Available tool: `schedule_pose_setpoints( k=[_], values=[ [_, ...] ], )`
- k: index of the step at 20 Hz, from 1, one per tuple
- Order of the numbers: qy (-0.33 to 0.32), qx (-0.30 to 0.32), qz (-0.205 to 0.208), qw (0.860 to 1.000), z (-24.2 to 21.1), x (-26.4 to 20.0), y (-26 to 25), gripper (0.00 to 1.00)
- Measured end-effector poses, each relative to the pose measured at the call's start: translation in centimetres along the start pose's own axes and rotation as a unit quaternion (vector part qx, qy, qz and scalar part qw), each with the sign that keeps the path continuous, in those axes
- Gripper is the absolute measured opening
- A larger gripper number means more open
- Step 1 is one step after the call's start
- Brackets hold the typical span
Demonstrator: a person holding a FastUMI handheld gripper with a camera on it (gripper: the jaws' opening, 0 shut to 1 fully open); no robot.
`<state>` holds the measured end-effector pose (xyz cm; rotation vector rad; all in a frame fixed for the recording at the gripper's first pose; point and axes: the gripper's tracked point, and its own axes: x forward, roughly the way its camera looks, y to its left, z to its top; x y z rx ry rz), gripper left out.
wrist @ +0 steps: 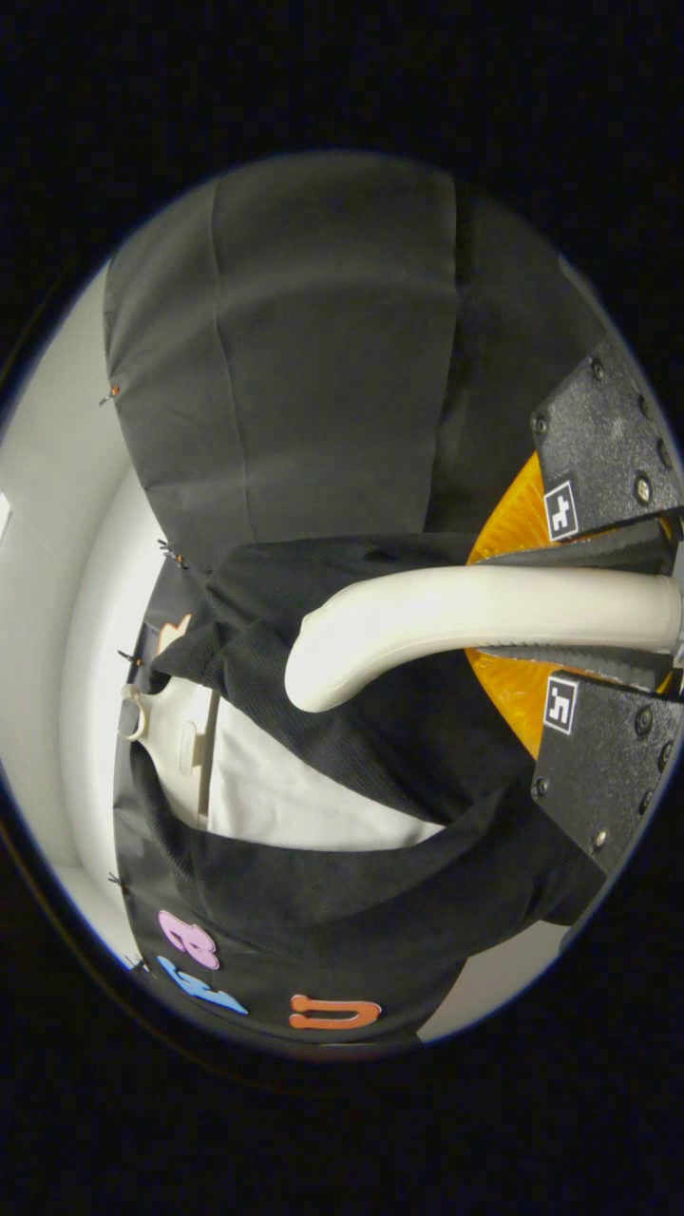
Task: Iron the clothes twice with a garment steamer, once on the left side and once on the right side.
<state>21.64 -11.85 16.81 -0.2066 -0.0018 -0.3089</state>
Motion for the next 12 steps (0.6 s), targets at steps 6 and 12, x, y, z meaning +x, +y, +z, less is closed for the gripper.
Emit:
schedule_pose_setpoints(
  k=[6,12],
  values=[
    [0.032,0.0,0.003,0.999,-3.9,-0.3,-0.9,0.39],
    [0.055,-0.007,0.005,0.998,-7.4,-1.1,-0.6,0.39]
  ],
)
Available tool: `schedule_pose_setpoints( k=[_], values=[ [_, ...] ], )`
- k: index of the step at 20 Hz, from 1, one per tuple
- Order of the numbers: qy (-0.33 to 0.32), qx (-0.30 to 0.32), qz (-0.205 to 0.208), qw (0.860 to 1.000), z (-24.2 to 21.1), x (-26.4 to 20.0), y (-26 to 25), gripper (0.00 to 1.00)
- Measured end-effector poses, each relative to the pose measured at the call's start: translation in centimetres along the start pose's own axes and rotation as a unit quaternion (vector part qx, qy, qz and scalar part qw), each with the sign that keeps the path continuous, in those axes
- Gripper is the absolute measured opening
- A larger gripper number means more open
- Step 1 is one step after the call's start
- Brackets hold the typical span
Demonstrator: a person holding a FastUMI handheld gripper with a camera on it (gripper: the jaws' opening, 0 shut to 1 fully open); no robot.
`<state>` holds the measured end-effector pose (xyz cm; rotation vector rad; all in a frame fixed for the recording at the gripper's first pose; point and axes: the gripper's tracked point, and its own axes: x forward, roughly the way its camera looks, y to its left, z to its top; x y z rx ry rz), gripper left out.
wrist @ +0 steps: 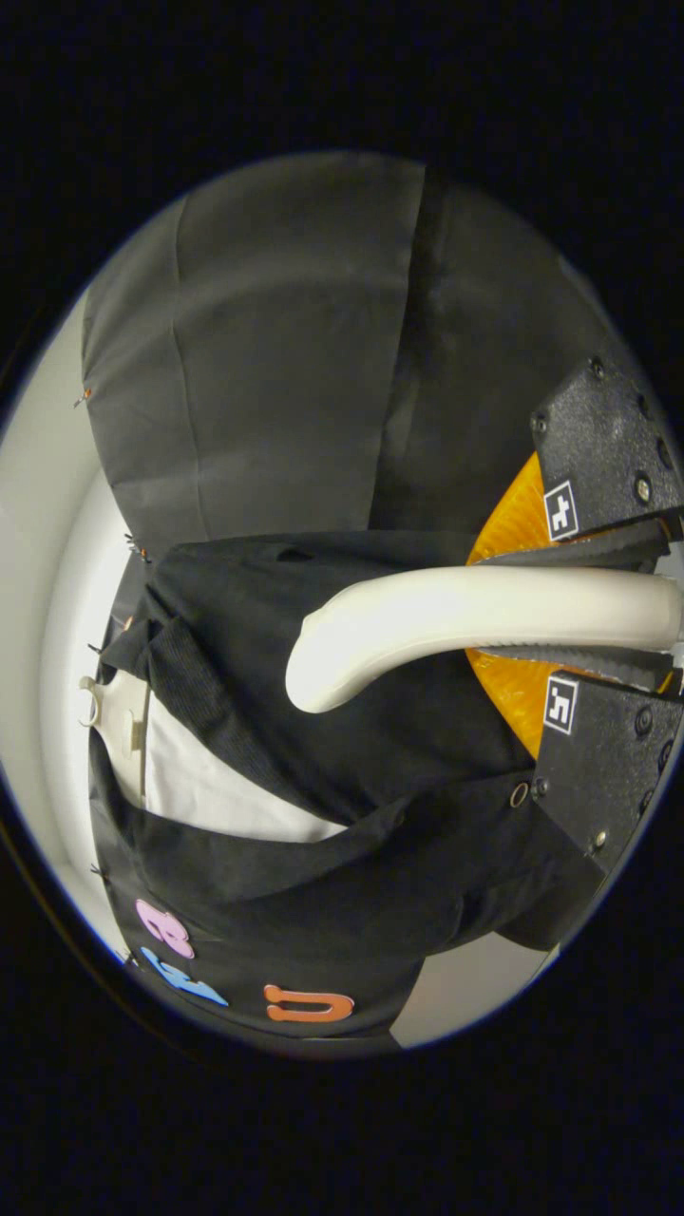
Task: Iron the clothes twice with a garment steamer, once on the left side and once on the right side.
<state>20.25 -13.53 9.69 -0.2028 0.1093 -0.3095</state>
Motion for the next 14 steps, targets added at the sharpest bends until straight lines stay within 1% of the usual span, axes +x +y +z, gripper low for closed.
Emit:
schedule_pose_setpoints(
  k=[4,14],
  values=[
    [0.021,0.0,-0.002,1.0,-1.6,0.2,0.1,0.39],
    [0.071,-0.003,-0.009,0.997,-7.4,-0.5,0.9,0.38]
  ],
)
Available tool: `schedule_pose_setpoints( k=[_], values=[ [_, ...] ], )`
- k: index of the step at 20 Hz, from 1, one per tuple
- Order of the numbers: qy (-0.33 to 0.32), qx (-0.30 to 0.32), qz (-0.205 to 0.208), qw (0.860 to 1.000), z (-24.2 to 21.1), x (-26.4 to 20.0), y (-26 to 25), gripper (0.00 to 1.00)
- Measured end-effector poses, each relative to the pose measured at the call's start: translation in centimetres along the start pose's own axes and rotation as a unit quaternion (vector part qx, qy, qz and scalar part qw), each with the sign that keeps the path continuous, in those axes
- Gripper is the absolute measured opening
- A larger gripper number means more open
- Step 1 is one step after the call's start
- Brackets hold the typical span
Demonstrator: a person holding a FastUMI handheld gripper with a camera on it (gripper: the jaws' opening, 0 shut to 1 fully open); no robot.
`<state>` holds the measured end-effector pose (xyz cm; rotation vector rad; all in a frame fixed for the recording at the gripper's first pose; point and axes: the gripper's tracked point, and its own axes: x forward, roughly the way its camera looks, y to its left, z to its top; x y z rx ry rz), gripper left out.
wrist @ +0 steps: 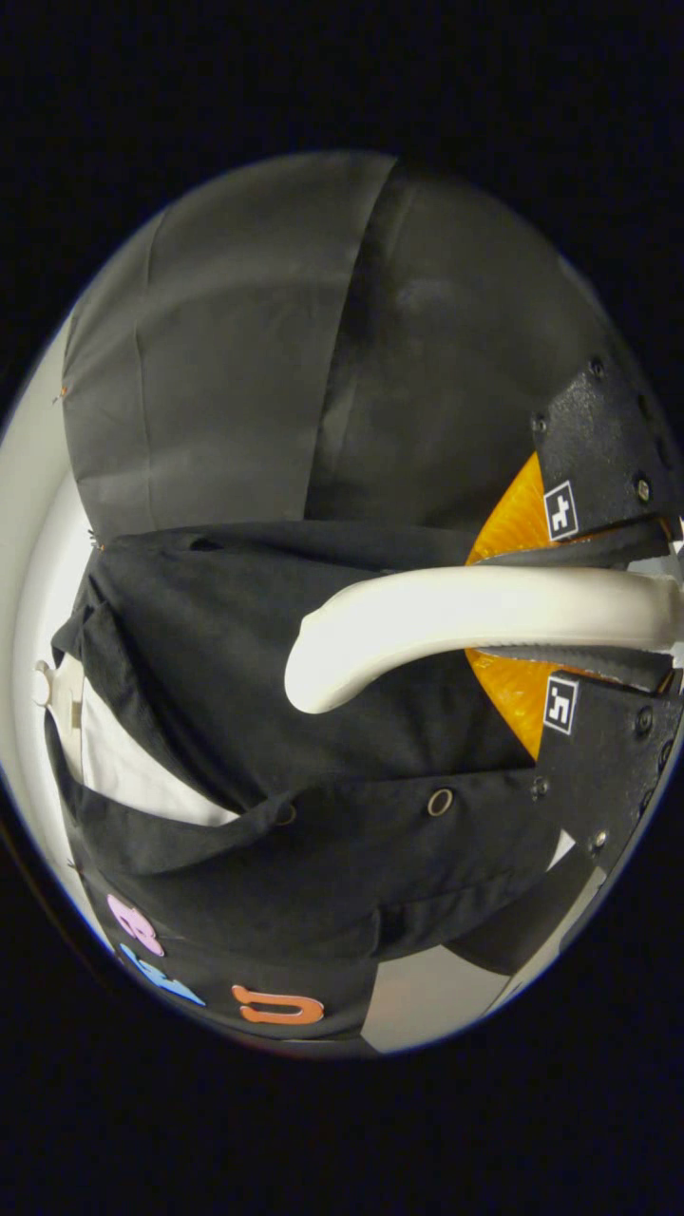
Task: Iron the clothes twice with a garment steamer, once on the left side and once on the right side.
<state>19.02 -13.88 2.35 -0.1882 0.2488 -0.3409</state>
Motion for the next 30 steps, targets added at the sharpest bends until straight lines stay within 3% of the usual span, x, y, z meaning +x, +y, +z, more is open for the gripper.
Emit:
schedule_pose_setpoints(
  k=[14,30],
  values=[
    [0.035,-0.022,-0.002,0.999,-4.9,1.1,2.9,0.39],
    [0.13,-0.043,-0.015,0.991,-4.5,3.8,3.3,0.39]
  ],
)
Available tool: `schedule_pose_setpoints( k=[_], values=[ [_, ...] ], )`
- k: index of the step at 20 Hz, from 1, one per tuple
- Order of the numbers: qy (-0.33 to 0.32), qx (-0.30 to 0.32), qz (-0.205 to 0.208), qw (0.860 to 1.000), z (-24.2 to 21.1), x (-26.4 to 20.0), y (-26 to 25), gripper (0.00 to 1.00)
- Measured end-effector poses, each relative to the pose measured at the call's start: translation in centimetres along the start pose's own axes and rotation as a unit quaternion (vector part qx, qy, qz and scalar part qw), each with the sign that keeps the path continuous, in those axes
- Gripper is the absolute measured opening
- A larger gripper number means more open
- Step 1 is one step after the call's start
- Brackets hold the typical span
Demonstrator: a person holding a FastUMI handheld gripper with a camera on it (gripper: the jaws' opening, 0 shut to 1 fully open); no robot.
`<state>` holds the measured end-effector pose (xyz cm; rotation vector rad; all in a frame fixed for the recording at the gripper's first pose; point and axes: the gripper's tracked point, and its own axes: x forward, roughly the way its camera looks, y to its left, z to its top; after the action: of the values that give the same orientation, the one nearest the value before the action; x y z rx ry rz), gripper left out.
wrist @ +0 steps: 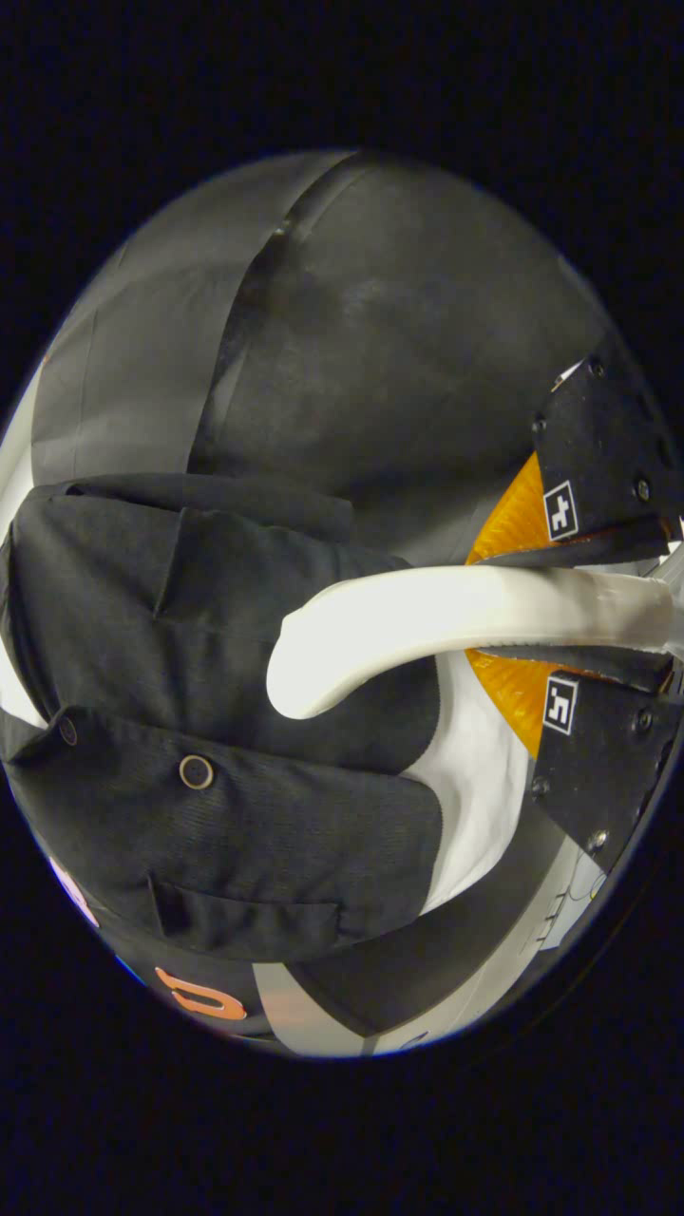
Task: Iron the clothes twice with a garment steamer, once on the left side and once on the right side.
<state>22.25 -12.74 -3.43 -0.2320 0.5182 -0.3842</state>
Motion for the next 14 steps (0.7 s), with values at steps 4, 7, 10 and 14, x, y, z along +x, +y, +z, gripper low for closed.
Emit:
schedule_pose_setpoints(
  k=[4,7,10,14],
  values=[
    [0.023,-0.018,-0.002,1.0,-0.4,0.8,0.4,0.39],
    [0.043,-0.026,0.003,0.999,-0.7,1.3,0.7,0.39],
    [0.056,-0.038,0.008,0.998,-0.2,1.6,1.0,0.39],
    [0.074,-0.045,0.014,0.996,-0.1,2.1,1.2,0.39]
  ],
)
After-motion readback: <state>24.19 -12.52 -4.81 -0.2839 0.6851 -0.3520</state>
